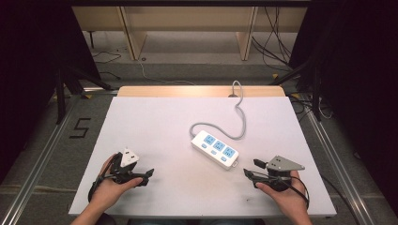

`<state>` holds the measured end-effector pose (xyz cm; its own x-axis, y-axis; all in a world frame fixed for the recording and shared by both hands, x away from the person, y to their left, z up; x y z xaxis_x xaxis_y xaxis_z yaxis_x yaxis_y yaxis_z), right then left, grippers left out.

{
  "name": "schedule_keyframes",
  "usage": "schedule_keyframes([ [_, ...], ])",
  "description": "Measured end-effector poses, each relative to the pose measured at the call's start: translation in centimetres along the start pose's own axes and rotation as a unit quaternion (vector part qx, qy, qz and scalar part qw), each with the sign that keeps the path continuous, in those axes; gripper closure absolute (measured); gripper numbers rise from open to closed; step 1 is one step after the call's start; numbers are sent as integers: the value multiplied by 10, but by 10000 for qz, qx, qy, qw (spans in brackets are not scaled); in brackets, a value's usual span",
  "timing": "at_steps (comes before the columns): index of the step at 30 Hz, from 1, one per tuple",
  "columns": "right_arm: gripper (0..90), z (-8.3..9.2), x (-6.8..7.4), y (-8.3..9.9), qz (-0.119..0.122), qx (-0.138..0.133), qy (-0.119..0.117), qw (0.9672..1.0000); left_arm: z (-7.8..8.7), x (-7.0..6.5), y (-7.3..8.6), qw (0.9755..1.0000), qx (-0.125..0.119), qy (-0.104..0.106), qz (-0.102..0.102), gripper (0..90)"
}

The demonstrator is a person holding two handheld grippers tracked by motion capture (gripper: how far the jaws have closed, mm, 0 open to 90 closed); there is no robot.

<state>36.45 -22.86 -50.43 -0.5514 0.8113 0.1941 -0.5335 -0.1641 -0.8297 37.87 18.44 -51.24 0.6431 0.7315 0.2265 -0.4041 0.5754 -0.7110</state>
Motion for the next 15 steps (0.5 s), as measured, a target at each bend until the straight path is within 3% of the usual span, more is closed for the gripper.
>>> schedule_keyframes([
  [3, 495, 1, 1, -2, -26, 10, -23, 10000, 0, 1, 0, 10000, -9, -22, 2, 158],
  [5, 616, 4, 4, -6, 27, 113, -66, 9999, 0, 1, 0, 10000, -15, -26, 18, 158],
  [6, 616, 4, 4, -6, 27, 113, -66, 9999, 1, 1, 0, 10000, -4, -24, 9, 158],
  [8, 757, 6, 7, -9, 125, 211, -19, 9997, 1, 2, 1, 10000, -2, -41, 42, 158],
  [9, 757, 6, 7, -9, 125, 211, -19, 9997, 1, 2, 1, 10000, -2, -40, 56, 158],
  [10, 833, 6, 8, -11, 210, 370, 42, 9991, 1, 2, 1, 10000, -19, -32, 82, 158],
  [15, 900, 2, 12, -20, 340, 617, 122, 9974, 0, 3, 0, 9999, -40, -46, 101, 159],
])
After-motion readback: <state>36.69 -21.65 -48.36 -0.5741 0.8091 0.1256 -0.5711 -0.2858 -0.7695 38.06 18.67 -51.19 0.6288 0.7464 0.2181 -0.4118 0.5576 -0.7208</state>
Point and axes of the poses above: each handheld gripper's, and its own axes: z roughly backward along the jaws, y roughly out of its underside, x roughly to its left, the point moved 6 cm from there along -z, roughly forward along the jaws, and after that the axes turned 12 degrees about -z, right-handed, at the moved point
